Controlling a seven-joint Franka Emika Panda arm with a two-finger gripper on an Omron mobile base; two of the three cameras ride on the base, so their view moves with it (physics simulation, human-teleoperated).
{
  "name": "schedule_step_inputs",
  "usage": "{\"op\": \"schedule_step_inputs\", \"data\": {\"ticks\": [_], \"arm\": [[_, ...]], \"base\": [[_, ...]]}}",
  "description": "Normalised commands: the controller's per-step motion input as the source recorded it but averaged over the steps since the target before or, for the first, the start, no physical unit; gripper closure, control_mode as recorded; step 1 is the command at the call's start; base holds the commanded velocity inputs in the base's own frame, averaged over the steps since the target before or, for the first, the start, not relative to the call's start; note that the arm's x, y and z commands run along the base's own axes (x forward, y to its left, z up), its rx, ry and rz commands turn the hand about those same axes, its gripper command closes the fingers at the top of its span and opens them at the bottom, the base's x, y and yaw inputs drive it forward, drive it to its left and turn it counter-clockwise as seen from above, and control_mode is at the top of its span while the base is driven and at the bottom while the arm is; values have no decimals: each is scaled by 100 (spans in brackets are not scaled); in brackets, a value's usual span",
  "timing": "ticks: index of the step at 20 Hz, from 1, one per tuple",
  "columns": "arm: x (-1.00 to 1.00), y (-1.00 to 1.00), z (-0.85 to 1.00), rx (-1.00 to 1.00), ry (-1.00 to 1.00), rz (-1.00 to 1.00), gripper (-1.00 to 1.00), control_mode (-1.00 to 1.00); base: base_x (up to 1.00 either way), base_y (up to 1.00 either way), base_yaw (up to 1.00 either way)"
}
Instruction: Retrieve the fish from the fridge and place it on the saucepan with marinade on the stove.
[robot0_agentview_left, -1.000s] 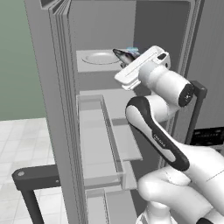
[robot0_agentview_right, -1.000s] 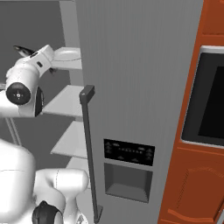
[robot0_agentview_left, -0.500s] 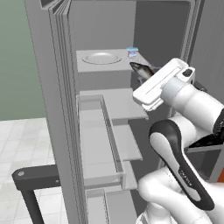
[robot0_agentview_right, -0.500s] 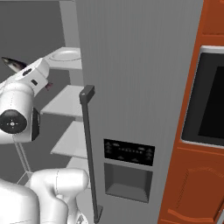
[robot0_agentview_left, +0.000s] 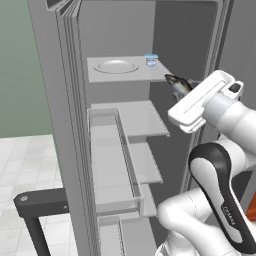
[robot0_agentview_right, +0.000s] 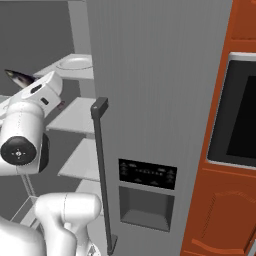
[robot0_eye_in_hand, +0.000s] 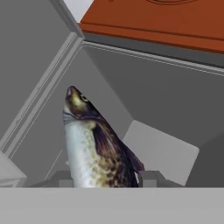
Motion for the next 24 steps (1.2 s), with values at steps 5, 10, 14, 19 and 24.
{"op": "schedule_step_inputs", "data": {"ticks": [5, 10, 14, 19, 24], "arm": [[0, -1, 0, 0, 0, 1, 100, -100], [-1, 0, 0, 0, 0, 0, 100, 100], [0, 0, 0, 0, 0, 0, 100, 100], [0, 0, 0, 0, 0, 0, 100, 100], [0, 0, 0, 0, 0, 0, 100, 100]], "base": [[0, 0, 0], [-4, -1, 0], [-27, -13, 0], [-48, -27, 0], [-58, -40, 2]]}}
